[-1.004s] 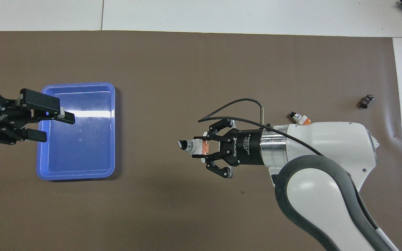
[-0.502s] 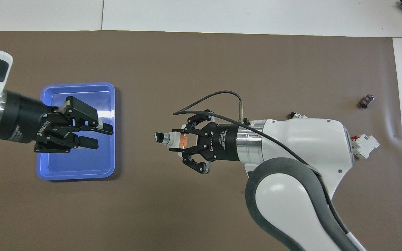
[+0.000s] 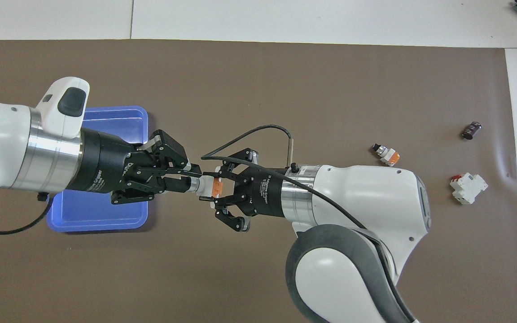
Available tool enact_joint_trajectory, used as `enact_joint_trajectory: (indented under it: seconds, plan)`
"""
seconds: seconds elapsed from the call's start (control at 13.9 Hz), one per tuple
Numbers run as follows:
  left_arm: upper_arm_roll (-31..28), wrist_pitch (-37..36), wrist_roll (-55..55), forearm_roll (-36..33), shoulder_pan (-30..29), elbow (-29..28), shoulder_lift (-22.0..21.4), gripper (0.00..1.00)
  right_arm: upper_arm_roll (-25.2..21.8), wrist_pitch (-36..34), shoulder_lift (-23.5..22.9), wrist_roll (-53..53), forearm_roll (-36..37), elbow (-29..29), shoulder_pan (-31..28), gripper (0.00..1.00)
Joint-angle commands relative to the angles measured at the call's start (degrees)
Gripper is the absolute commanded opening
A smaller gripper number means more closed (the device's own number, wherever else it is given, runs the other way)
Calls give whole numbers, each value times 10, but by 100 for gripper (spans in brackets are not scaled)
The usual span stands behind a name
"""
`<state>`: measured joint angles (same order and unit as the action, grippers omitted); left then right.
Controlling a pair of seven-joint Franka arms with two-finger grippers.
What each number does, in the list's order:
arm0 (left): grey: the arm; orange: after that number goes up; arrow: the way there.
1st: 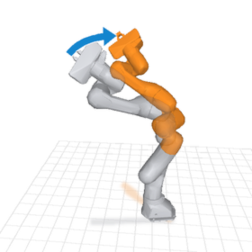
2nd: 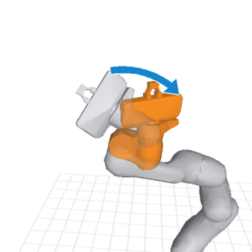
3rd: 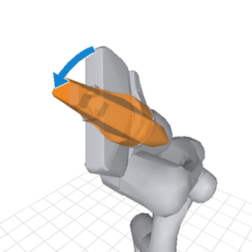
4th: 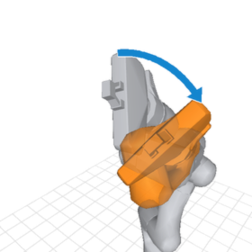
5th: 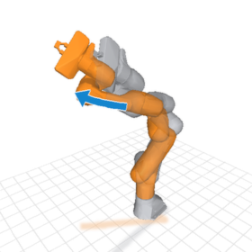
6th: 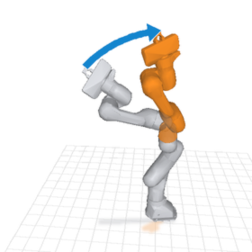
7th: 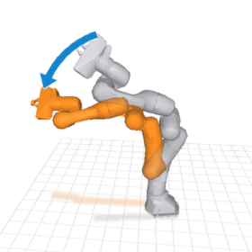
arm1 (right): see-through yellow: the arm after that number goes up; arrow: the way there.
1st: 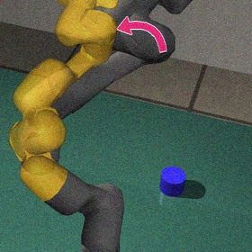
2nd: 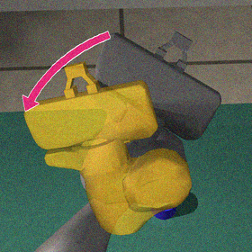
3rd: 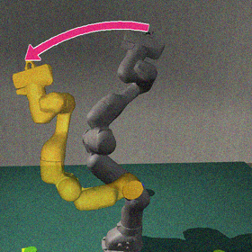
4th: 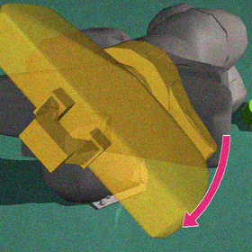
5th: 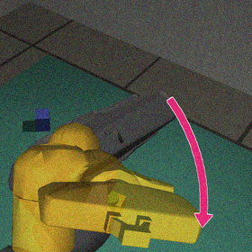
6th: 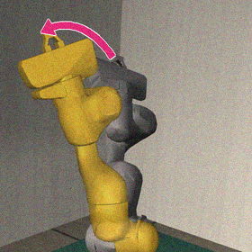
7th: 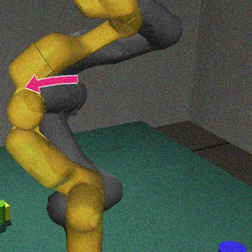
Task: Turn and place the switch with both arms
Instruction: 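Hold the switch with the right gripper while the left gripper aligns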
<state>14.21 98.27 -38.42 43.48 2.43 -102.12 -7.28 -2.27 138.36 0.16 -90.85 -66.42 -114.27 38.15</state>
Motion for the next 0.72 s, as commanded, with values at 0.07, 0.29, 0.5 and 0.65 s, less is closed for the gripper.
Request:
enact_joint_trajectory:
  seconds: [0.07, 0.29, 0.5, 0.65]
  plan:
    - [-7, 15, 4, 12, -8, -62, -41, 39, 2, 1, -5, -6, -13, 8, -4, 0]
    - [-8, 11, 22, 12, -17, -69, -43, 39, 2, 1, -5, -6, -13, 8, -4, 0]
    - [-8, 24, 43, 14, -16, -95, -56, 38, 2, 2, -5, -6, -14, 8, -6, 0]
    - [-8, 41, 55, 17, -17, -107, -62, 37, 2, 2, -5, -6, -14, 8, -6, 0]
